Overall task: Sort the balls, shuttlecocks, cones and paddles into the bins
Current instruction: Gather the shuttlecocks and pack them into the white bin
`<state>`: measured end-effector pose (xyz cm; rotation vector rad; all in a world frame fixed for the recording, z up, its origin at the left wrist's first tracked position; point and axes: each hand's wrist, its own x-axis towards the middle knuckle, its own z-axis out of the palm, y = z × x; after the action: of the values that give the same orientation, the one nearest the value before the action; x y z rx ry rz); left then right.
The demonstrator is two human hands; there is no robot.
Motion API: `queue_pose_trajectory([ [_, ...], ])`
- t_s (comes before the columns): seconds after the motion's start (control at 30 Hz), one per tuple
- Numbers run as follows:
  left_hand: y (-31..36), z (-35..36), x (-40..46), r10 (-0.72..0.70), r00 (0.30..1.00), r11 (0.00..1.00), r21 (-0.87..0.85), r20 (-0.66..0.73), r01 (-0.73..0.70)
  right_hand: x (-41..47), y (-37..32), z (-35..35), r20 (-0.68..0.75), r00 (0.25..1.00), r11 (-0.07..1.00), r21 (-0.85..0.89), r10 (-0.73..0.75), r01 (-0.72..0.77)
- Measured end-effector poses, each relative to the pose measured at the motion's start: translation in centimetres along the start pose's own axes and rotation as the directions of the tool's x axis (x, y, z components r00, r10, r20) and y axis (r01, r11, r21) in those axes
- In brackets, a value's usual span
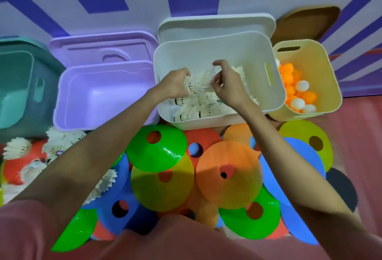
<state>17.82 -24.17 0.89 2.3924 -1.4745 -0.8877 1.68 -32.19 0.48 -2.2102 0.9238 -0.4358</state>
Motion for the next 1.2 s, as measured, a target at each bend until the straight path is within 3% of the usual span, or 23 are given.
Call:
queue_pose_trajectory([
  [0.17, -1.2, 1.5, 1.5, -0.058, 0.986, 0.994, 0.103, 0.157, 0.042, 1.7, 1.8, 2.1, 0.168, 0.985, 0.996, -0.079, 0.041, -0.029],
  [0.57, -0.9, 2.2, 2.1, -0.078, 0.947, 0.979, 0.206, 0.311, 0.013, 1.9, 2.9, 2.1, 0.36, 0.918, 0.982, -0.148, 0.164, -0.117],
  [0.7, -0.8, 1.7, 1.5, -0.079, 0.951, 0.981, 0.194, 0.297, 0.02, 1.5, 1.8, 1.9, 0.379, 0.909, 0.978, -0.177, 0.172, -0.111],
  [0.87, -0.9, 0.4, -0.2, -0.008, 0.979, 0.988, 0.151, 0.205, -0.024, 0.4, 0.0, 1.7, 0.375, 0.899, 0.944, -0.312, 0.228, -0.109],
  [1.0, -1.6, -1.0, -3.6, 0.196, 0.98, 0.979, 0.05, -0.01, -0.196, -1.8, -2.8, 1.2, 0.289, 0.944, 0.862, -0.506, 0.161, 0.008],
  [1.1, -3.3, -1.7, -7.8, 0.341, 0.901, 0.934, -0.015, -0.268, -0.358, -4.1, -5.8, 1.6, 0.274, 0.962, 0.9, -0.423, 0.016, 0.106],
  [1.2, -6.9, -1.9, -12.1, 0.308, 0.852, 0.936, -0.024, -0.424, -0.35, -6.7, -8.8, 2.9, 0.191, 0.961, 0.935, -0.255, -0.202, 0.247],
])
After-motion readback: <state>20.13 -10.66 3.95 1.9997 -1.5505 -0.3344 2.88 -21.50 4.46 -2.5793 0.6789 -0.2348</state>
